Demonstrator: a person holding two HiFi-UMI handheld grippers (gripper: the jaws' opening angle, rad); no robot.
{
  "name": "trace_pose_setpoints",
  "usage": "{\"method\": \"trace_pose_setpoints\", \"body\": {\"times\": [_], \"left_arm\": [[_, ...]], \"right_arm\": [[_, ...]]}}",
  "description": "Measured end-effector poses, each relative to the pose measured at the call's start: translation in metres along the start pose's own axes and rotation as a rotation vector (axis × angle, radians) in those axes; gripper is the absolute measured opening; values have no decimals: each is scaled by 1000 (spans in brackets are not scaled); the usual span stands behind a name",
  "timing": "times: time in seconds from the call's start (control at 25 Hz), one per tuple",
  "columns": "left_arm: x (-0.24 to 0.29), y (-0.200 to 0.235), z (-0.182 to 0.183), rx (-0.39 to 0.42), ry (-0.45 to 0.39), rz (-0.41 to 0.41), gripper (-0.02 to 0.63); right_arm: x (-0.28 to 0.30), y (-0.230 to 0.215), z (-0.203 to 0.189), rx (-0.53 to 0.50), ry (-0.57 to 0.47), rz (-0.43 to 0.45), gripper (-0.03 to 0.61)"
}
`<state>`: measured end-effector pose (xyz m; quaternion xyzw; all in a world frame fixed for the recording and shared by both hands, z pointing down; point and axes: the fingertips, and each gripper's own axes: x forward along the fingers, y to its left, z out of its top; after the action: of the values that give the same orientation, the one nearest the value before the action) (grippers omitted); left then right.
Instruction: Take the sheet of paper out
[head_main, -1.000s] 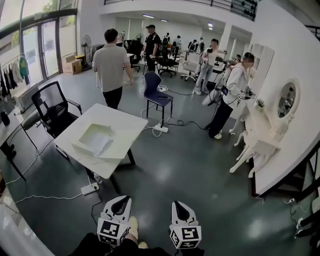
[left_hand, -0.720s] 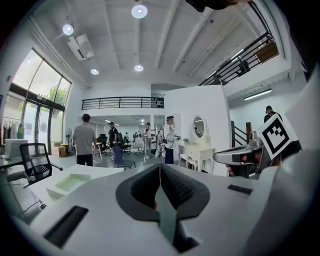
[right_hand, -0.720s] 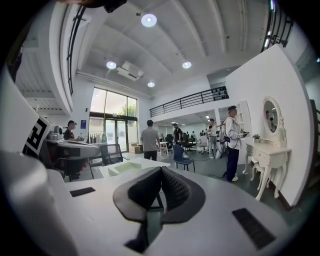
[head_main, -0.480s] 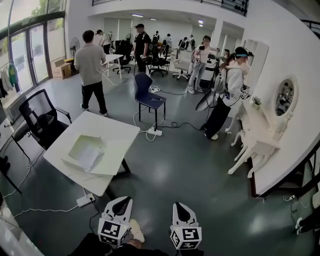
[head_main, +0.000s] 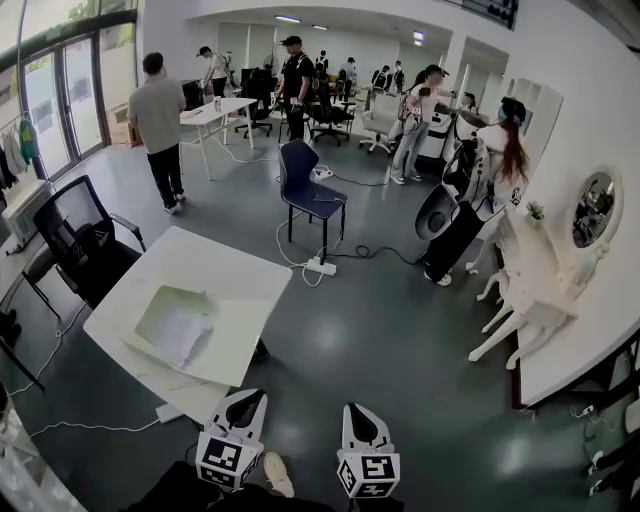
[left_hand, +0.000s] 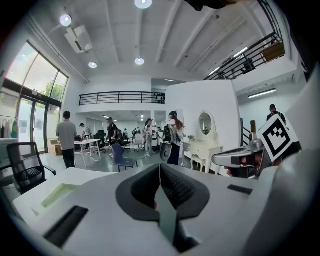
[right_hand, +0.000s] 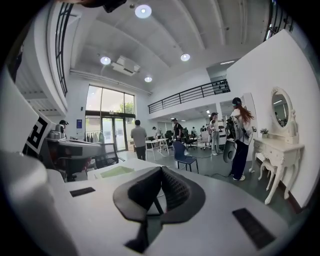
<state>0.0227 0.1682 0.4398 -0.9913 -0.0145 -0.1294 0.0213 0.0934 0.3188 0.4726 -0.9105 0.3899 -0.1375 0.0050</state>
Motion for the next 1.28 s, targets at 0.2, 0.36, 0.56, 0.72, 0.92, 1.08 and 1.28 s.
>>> {"method": "trace_pose_setpoints", "body": {"times": [0.2, 0.36, 0.56, 0.72, 0.92, 1.08, 1.28], "left_arm": [[35, 44, 6, -16, 2, 12, 26], [51, 89, 11, -37, -8, 51, 26], [62, 136, -3, -70, -6, 93, 26], [60, 173, -11, -92, -2, 135, 26], [56, 203, -24, -120, 10, 198, 26], [42, 236, -33, -147, 21, 258, 26], [33, 269, -52, -173, 38, 350, 26]], "right_arm": [[57, 1, 17, -11, 8, 11, 17], [103, 19, 28, -38, 14, 49, 17], [154, 49, 36, -77, 22, 114, 17], [188, 78, 36, -98, 38, 162, 17], [218, 100, 37, -119, 56, 226, 17], [240, 131, 34, -130, 73, 278, 17], [276, 164, 27, -157, 99, 381, 17]]}}
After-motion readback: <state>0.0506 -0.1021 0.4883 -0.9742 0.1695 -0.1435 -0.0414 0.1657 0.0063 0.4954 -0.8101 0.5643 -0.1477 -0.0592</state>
